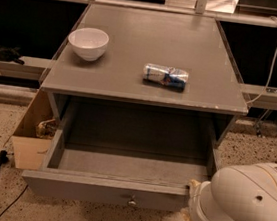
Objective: Open top drawer
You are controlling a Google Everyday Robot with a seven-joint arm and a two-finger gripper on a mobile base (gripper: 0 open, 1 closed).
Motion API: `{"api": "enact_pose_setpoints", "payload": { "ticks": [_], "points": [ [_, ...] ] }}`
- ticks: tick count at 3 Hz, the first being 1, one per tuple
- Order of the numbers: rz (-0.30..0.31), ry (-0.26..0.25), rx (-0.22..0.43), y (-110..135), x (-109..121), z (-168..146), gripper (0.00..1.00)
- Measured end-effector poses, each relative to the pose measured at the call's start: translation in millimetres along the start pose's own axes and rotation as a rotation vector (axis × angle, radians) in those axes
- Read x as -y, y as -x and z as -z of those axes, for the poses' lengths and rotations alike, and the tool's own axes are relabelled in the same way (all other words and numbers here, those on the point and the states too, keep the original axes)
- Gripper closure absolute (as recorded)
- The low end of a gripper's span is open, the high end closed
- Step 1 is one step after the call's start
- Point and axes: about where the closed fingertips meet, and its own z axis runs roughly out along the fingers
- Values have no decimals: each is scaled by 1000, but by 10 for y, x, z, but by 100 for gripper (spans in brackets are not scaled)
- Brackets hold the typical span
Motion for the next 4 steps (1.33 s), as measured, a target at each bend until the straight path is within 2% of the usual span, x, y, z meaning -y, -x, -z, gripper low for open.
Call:
{"api": "enact_pose_setpoints", "payload": {
  "ticks": [1,2,3,4],
  "points": [
    [0,0,0,0,0,0,55],
    [0,0,0,0,0,0,32],
    [0,0,0,0,0,0,0],
    [0,0,0,0,0,1,0]
  ]
}}
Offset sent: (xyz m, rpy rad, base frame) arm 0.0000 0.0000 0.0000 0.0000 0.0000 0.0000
